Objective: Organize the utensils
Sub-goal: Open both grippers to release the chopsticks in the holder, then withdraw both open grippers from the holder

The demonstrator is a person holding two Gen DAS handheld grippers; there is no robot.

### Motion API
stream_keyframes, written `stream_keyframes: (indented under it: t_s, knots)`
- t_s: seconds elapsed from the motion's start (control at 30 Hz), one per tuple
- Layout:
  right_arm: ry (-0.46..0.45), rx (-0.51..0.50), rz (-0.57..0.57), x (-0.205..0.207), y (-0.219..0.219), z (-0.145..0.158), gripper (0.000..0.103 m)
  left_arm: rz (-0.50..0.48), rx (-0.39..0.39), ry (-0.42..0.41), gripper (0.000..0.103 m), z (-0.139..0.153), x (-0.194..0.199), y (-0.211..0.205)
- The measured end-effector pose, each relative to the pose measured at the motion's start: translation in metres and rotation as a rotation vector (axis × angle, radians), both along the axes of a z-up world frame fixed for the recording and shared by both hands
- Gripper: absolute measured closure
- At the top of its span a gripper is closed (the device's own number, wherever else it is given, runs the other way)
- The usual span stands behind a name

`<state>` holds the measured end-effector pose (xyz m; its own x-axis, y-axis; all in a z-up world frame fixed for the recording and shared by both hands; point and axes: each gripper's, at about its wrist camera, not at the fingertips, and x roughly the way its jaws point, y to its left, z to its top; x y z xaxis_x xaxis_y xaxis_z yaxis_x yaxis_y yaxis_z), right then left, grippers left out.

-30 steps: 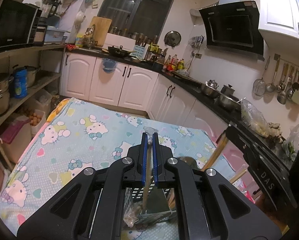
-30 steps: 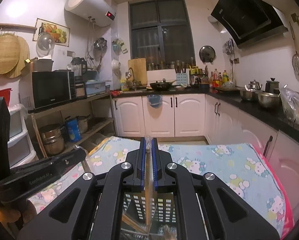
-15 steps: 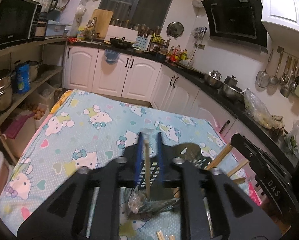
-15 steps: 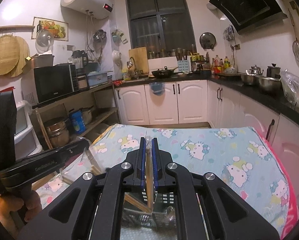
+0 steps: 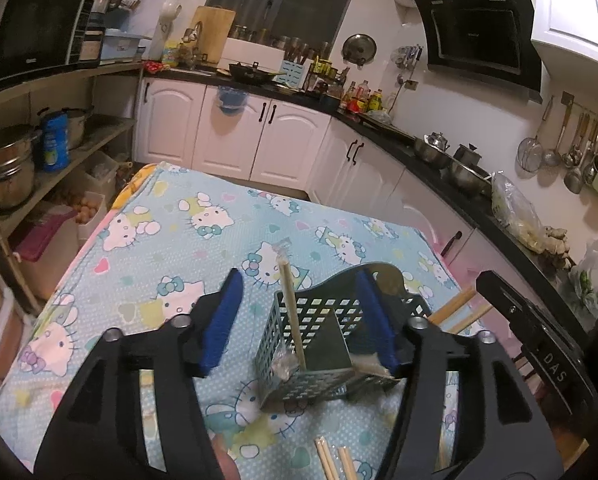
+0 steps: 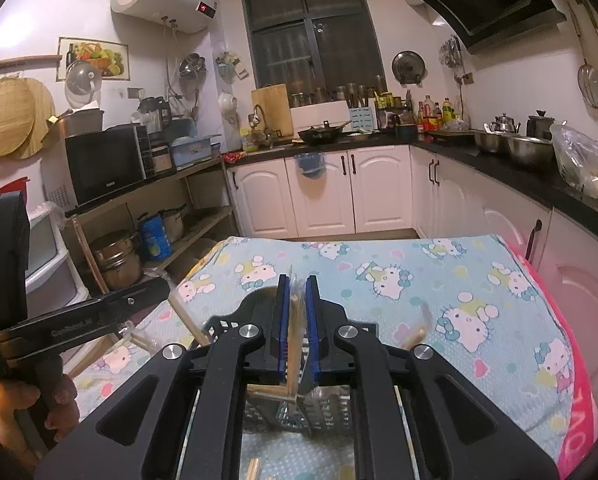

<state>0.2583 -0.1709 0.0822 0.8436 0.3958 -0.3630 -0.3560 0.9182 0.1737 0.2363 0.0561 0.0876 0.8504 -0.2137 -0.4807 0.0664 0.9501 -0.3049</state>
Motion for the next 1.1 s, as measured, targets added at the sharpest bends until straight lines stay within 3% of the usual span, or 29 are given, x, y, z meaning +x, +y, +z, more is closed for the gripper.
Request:
stream_keyframes:
  t_s: [0.1,0.57,1.1]
  knots:
    - [0.008,0.003,0.003,-0.004,-0.003,0.000,0.081,0.004,-0.005,0.006,0.042,0.000,-0.005,0.002]
    - [0.002,0.008,0.019,-0.033,-0.011,0.004,0.066,0.005,-0.008,-0.024,0.012,0.009,-0.032,0.001]
    - [-0.013,0.000,0.019,-0.065,-0.021,0.004,0.053,-0.005,-0.038,-0.043,0.012,0.003,-0.067,0.001]
